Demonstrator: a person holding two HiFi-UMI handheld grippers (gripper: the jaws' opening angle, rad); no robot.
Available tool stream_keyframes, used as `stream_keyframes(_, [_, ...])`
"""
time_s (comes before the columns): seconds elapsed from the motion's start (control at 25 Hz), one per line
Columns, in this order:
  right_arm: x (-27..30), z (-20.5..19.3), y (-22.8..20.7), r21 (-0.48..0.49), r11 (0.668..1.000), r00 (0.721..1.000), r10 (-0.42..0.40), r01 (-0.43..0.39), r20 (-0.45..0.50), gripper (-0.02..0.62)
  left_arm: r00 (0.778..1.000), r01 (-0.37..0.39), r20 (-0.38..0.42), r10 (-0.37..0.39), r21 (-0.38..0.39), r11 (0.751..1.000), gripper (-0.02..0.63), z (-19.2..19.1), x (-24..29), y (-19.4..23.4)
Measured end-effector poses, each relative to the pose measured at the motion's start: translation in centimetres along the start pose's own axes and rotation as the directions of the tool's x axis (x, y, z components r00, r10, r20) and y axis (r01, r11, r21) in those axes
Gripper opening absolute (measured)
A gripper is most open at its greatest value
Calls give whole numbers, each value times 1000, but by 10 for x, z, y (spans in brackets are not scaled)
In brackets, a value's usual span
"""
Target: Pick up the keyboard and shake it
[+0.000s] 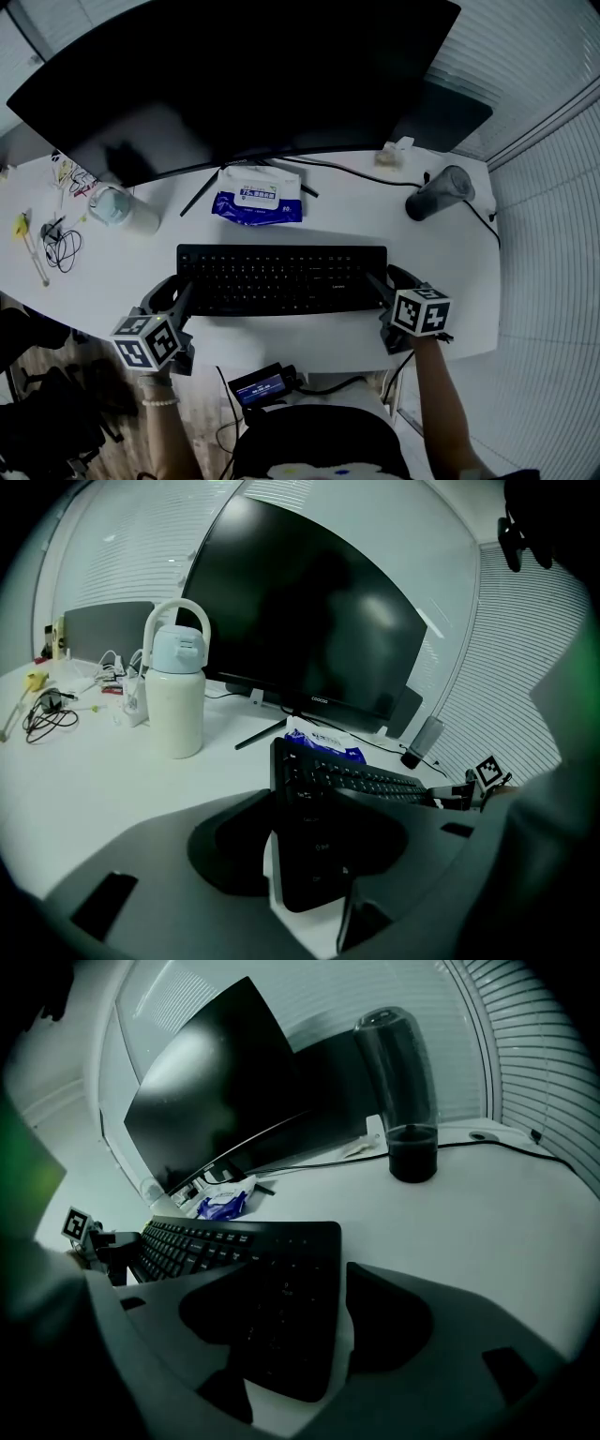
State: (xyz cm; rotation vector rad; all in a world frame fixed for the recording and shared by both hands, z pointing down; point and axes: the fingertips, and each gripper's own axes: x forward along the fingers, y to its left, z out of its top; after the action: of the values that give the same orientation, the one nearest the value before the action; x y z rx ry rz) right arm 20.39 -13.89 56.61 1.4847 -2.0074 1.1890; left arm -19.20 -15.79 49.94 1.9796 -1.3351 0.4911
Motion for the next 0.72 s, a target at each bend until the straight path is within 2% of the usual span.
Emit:
stream_keyframes(0.32, [5, -7, -1, 31, 999, 998, 19, -17, -67, 301, 1000, -11, -1, 11, 1, 1000, 187, 0, 0, -1])
stream_keyframes(0.52, [3, -8, -4, 88, 995, 997, 48, -43, -63, 298, 1000, -8, -7, 8, -2, 1000, 187, -2, 1, -3])
stream_keyframes(0.72, [4, -7, -4, 97, 993, 996, 68, -61, -66, 290, 1000, -12, -9, 12, -3, 1000, 187, -3, 3, -2])
